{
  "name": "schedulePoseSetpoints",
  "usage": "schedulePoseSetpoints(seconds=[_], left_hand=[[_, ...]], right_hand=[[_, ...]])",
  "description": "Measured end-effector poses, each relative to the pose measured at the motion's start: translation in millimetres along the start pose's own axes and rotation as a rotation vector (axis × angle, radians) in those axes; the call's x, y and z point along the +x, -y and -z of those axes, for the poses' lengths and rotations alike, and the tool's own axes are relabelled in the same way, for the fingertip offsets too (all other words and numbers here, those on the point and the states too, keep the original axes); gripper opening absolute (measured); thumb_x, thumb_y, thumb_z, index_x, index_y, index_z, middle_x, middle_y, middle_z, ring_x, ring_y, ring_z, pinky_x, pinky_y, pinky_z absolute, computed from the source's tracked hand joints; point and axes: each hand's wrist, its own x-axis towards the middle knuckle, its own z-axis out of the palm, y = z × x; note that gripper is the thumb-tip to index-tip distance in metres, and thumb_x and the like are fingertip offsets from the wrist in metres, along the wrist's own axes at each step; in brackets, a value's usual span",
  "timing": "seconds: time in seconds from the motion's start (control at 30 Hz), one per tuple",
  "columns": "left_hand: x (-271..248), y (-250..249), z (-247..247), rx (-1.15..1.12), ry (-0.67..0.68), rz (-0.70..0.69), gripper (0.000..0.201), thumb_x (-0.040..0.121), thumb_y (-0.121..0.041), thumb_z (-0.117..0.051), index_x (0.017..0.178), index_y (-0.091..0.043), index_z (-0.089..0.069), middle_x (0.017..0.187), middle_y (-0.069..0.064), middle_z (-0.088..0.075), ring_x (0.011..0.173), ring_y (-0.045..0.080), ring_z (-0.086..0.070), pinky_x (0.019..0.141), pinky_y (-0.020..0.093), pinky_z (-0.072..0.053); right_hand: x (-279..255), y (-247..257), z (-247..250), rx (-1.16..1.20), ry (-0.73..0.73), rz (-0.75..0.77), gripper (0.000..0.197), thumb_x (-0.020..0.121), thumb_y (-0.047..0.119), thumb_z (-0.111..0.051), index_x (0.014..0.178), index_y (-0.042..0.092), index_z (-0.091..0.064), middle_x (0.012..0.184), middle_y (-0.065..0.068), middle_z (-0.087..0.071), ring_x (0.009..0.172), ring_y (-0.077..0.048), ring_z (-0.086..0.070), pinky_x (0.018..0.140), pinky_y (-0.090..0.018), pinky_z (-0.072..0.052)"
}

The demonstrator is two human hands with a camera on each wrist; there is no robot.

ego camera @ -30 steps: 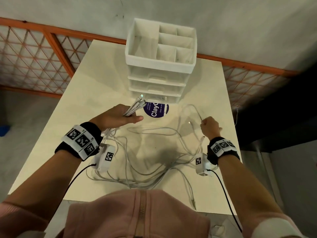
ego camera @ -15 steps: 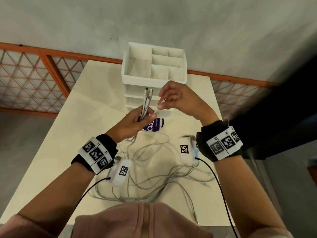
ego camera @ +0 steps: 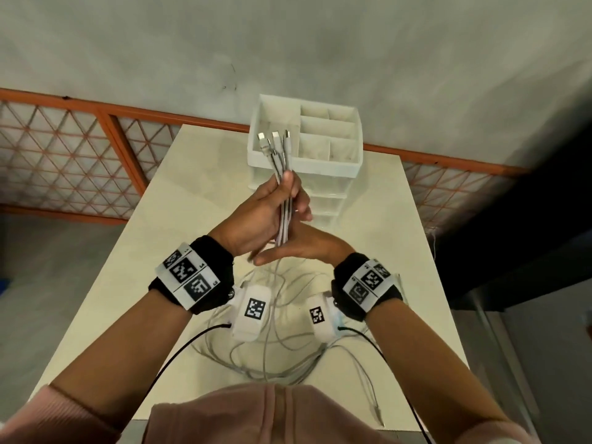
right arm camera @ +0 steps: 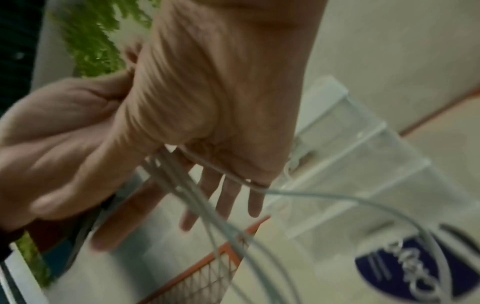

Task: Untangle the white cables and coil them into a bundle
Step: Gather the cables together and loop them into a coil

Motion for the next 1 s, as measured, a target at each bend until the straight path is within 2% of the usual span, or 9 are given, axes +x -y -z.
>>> schedulePoseSetpoints(seconds=[0.07,0.2,0.33,0.4,0.47,0.53,0.63,0.77,1.0], left_hand=[[0.4,-10.5,0.1,-0.009,-0.011,-0.038,0.036,0.103,-0.032,-0.022,0.075,-0.017,-0.039,0.059,-0.006,-0.035,0.05,0.008,-0.034,0.049,0.017,-0.037],[-3.2,-26.7,23.5,-0.011,-0.092,-0.094,0.036,0.103,-0.033,-0.021,0.074,-0.019,-0.038,0.057,-0.01,-0.026,0.044,0.002,-0.018,0.04,0.016,-0.016],[-11.6,-12.4,36.8,0.27,-0.22,-0.006,0.037,0.1,-0.037,-0.037,0.067,-0.021,-0.034,0.054,-0.01,-0.021,0.044,0.007,-0.015,0.04,0.019,-0.015],[-11.0,5.0,40.3,0.555,-0.267,0.007,0.032,0.09,-0.035,-0.059,0.067,-0.02,-0.043,0.052,-0.01,-0.024,0.043,0.006,-0.02,0.041,0.017,-0.021],[-8.1,19.6,40.3,0.736,-0.259,0.035,0.02,0.076,-0.031,-0.076,0.083,-0.021,-0.06,0.053,-0.007,-0.034,0.043,0.005,-0.029,0.044,0.015,-0.025],[-2.8,29.4,37.5,0.813,-0.198,0.068,0.027,0.072,-0.03,-0.08,0.094,-0.025,-0.064,0.061,-0.009,-0.052,0.051,-0.001,-0.045,0.053,0.012,-0.035],[6.0,29.7,30.9,0.906,-0.218,0.045,0.018,0.084,-0.025,-0.07,0.07,-0.025,-0.058,0.056,-0.013,-0.052,0.049,-0.003,-0.048,0.053,0.012,-0.035],[11.4,17.2,26.2,0.931,-0.331,-0.148,0.013,0.088,-0.022,-0.064,0.076,-0.021,-0.06,0.057,-0.019,-0.051,0.048,-0.013,-0.048,0.051,0.006,-0.034],[16.8,9.0,13.9,0.713,-0.549,-0.273,0.02,0.088,-0.024,-0.064,0.069,-0.025,-0.058,0.05,-0.012,-0.049,0.047,0.0,-0.04,0.052,0.018,-0.037]], right_hand=[[9.1,-7.5,-9.2,-0.007,-0.008,-0.049,0.012,0.078,0.023,-0.076,0.077,0.011,-0.072,0.079,-0.003,-0.071,0.075,0.002,-0.063,0.08,-0.015,-0.044],[13.8,-52.8,4.7,-0.243,-0.152,-0.164,0.038,0.076,0.041,-0.075,0.069,0.007,-0.061,0.068,-0.008,-0.062,0.065,-0.014,-0.055,0.065,-0.031,-0.039],[3.3,-81.6,31.3,-0.353,-0.485,-0.287,0.042,0.068,0.051,-0.077,0.09,0.016,-0.068,0.107,0.002,-0.063,0.107,-0.018,-0.046,0.091,-0.037,-0.029],[0.6,-73.3,44.9,-0.385,-0.598,-0.197,0.036,0.069,0.038,-0.081,0.086,0.007,-0.07,0.098,-0.006,-0.068,0.103,-0.02,-0.052,0.087,-0.034,-0.029],[-1.8,-49.5,54.8,-0.339,-0.524,-0.107,0.028,0.073,0.017,-0.078,0.073,-0.007,-0.064,0.075,-0.02,-0.065,0.076,-0.022,-0.057,0.07,-0.029,-0.038],[-3.4,-23.0,60.3,-0.305,-0.462,-0.037,0.024,0.076,0.01,-0.074,0.061,-0.001,-0.059,0.059,-0.015,-0.06,0.054,-0.02,-0.057,0.055,-0.026,-0.041],[-2.9,-2.5,64.4,-0.276,-0.459,0.043,0.013,0.078,0.011,-0.073,0.067,0.01,-0.065,0.061,-0.006,-0.061,0.036,-0.013,-0.052,0.04,-0.021,-0.044],[-9.9,-9.2,72.9,-0.205,-0.428,0.026,0.016,0.082,0.015,-0.068,0.086,0.0,-0.064,0.067,-0.01,-0.064,0.045,-0.012,-0.06,0.055,-0.025,-0.048],[-18.2,-50.3,84.6,-0.128,-0.354,-0.127,0.027,0.075,0.017,-0.078,0.064,0.013,-0.054,0.058,-0.001,-0.06,0.057,-0.012,-0.057,0.066,-0.025,-0.043]])
